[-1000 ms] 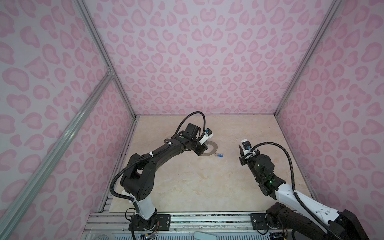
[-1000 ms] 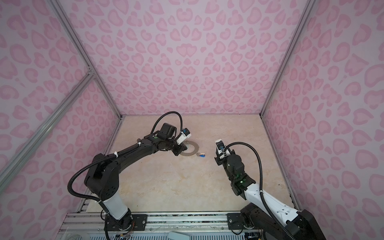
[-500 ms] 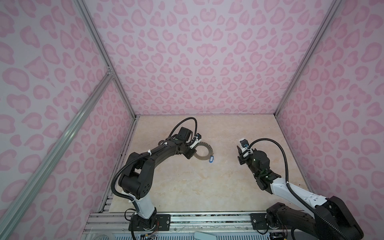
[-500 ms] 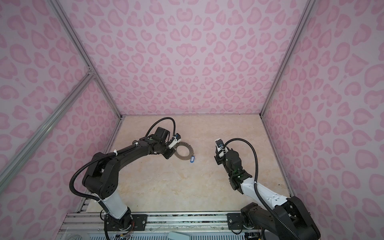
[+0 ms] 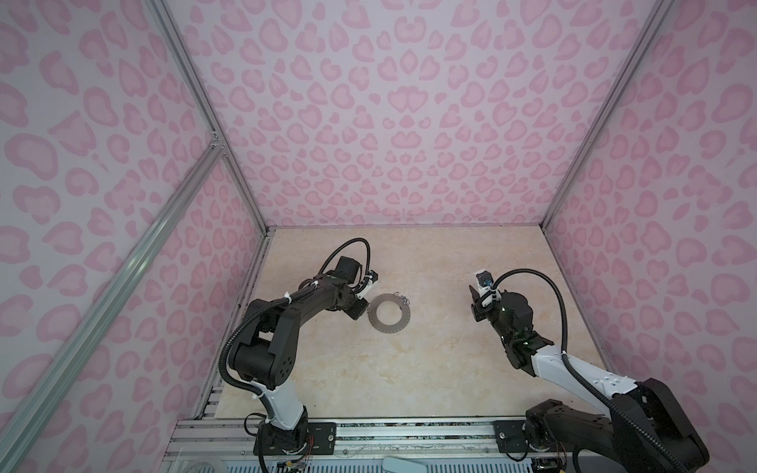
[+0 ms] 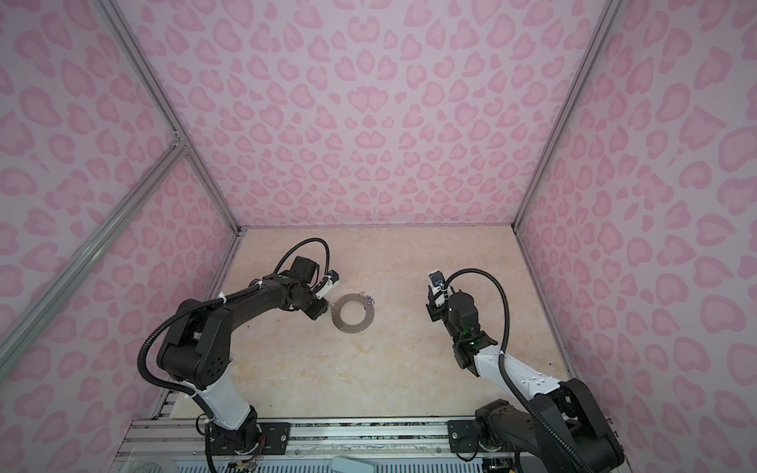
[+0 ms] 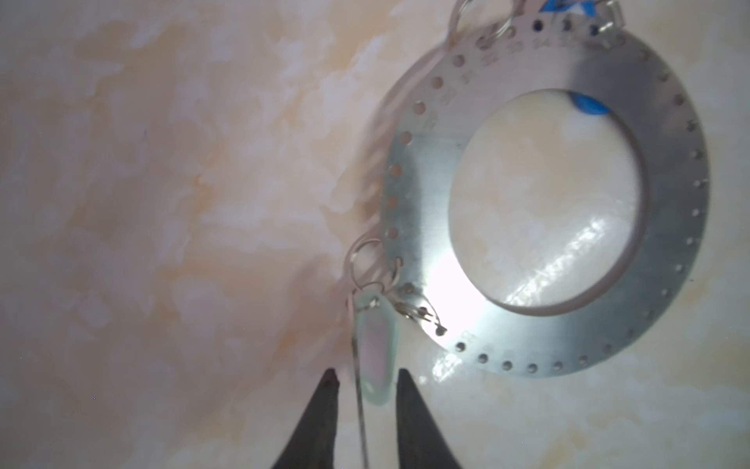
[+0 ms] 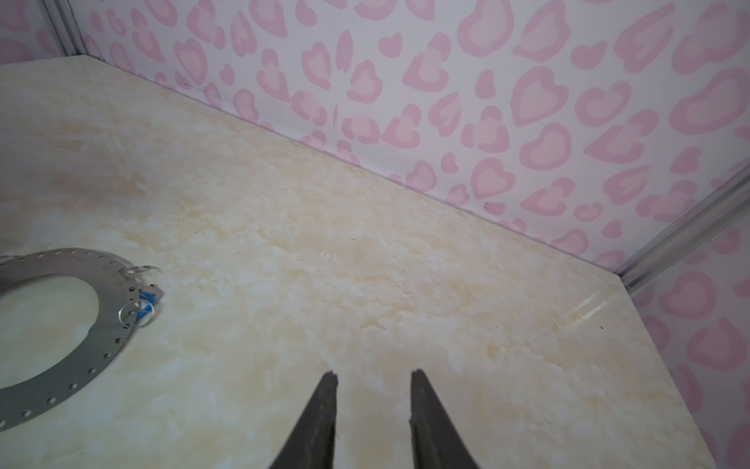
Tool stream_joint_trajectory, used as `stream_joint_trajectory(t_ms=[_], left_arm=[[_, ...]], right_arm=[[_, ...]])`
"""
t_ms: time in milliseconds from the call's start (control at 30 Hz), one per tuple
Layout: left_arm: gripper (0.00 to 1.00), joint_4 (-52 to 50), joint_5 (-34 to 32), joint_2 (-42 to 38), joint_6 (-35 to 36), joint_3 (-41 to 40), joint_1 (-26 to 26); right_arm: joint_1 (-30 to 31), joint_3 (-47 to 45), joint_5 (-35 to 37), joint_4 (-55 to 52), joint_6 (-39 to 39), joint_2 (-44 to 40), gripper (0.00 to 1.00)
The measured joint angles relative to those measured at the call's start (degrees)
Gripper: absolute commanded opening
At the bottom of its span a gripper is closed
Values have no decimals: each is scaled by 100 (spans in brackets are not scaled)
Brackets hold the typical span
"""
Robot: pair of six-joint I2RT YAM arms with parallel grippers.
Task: Attach keys to a key ring
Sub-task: Place the keyring at the center of the table, then reset both arms
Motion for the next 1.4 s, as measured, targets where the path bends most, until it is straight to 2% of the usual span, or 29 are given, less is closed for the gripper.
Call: stream_joint_trajectory(t_ms=[33, 67, 200, 367, 500, 600, 733, 867, 1167, 1400], left_arm=[[62, 17, -76, -118, -15, -81, 59], [66, 46, -162, -264, -70, -164, 129], [73, 424, -507, -1023, -319, -710, 474], [84, 1729, -625, -2138, -988, -1930, 1283], [88, 3410, -501, -2542, -1443, -3016, 1591], [88, 4688, -442, -2544, -1596, -3641, 1714], [88, 6137, -457, -2068, -1982, -4050, 2037], [91, 7112, -433, -1617, -2205, -4214, 2083], [100, 7825, -507, -1541, -2385, -4247, 2111], [96, 7842, -509, -1541, -2402, -4247, 2111]], right_arm=[[-105, 0, -50, -2, 4, 4, 40], [-229, 15, -79, -28, 39, 15, 44], [-761, 66, -166, -133, 275, 103, 62], [-1346, -247, -302, 264, 614, 433, 99], [-1550, -542, -345, 922, 706, 903, 100], [-1622, -723, -348, 1596, 704, 1331, 100], [-1864, -1023, -417, 2780, 728, 2142, 100], [-1939, -796, -525, 2800, 754, 2046, 100], [-1910, -651, -328, 2949, 852, 2177, 100], [-1915, -599, -308, 2911, 857, 2240, 100]])
